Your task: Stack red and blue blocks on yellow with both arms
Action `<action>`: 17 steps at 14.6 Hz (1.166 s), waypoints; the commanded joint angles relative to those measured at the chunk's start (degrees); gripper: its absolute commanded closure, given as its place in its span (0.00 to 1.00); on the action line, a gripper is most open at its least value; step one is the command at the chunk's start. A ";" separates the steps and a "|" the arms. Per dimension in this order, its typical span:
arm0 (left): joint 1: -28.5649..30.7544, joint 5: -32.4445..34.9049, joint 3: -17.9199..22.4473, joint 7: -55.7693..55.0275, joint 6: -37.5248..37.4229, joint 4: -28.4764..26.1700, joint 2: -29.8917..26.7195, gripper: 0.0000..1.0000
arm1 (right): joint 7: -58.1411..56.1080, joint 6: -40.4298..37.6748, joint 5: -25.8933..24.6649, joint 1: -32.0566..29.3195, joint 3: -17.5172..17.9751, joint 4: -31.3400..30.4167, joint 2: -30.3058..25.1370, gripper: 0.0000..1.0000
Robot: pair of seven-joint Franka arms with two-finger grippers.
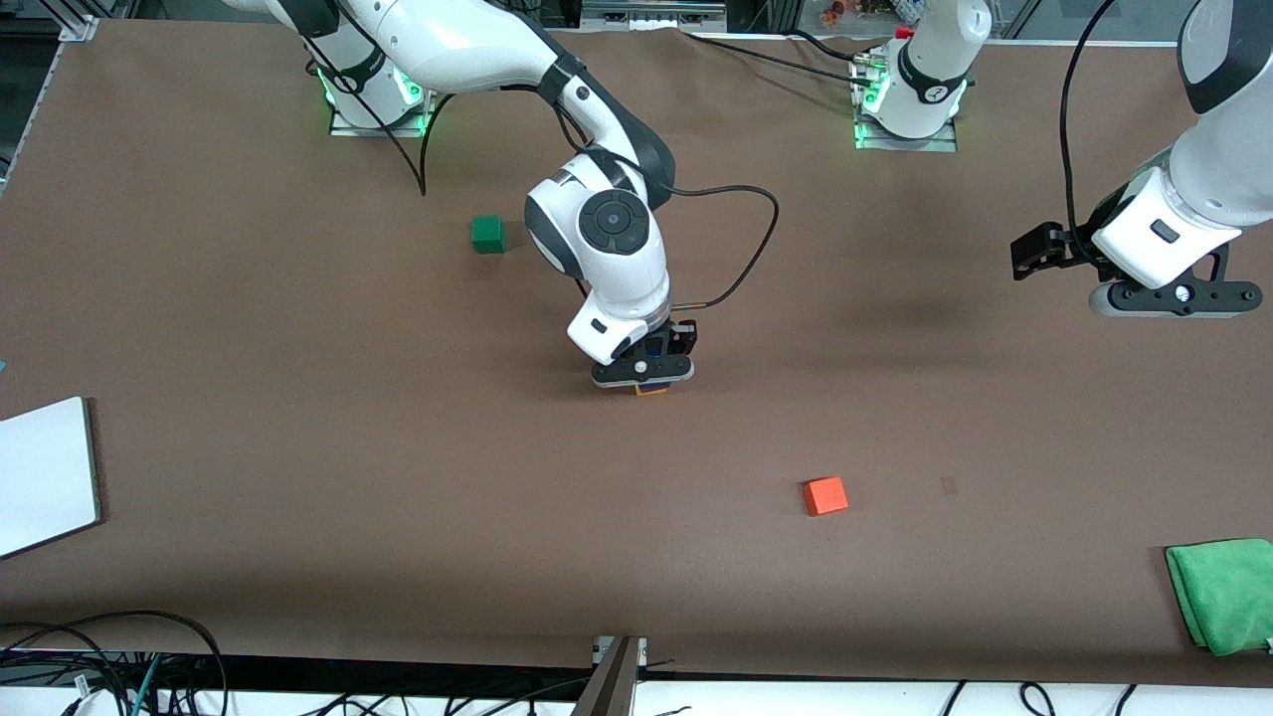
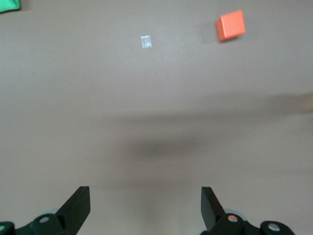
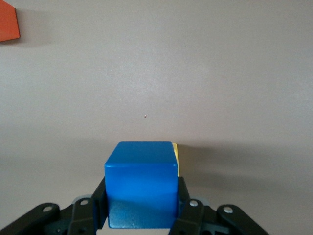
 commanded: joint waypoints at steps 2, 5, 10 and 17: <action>0.17 1.40 -0.15 2.74 -1.84 2.70 -0.24 0.00 | 0.47 -0.32 -0.23 0.63 -0.70 2.23 1.25 0.60; 0.35 1.14 0.28 2.38 -1.84 3.43 0.65 0.00 | 0.55 0.56 -1.63 0.72 -0.70 2.23 2.13 0.60; 0.17 1.31 0.28 2.12 -2.01 4.30 0.74 0.00 | 0.82 0.48 -1.63 0.81 -0.62 2.32 2.31 0.27; 3.60 0.70 1.43 2.12 -2.45 8.61 0.48 0.00 | -1.63 -17.44 -1.28 -1.90 -0.97 7.33 -1.90 0.00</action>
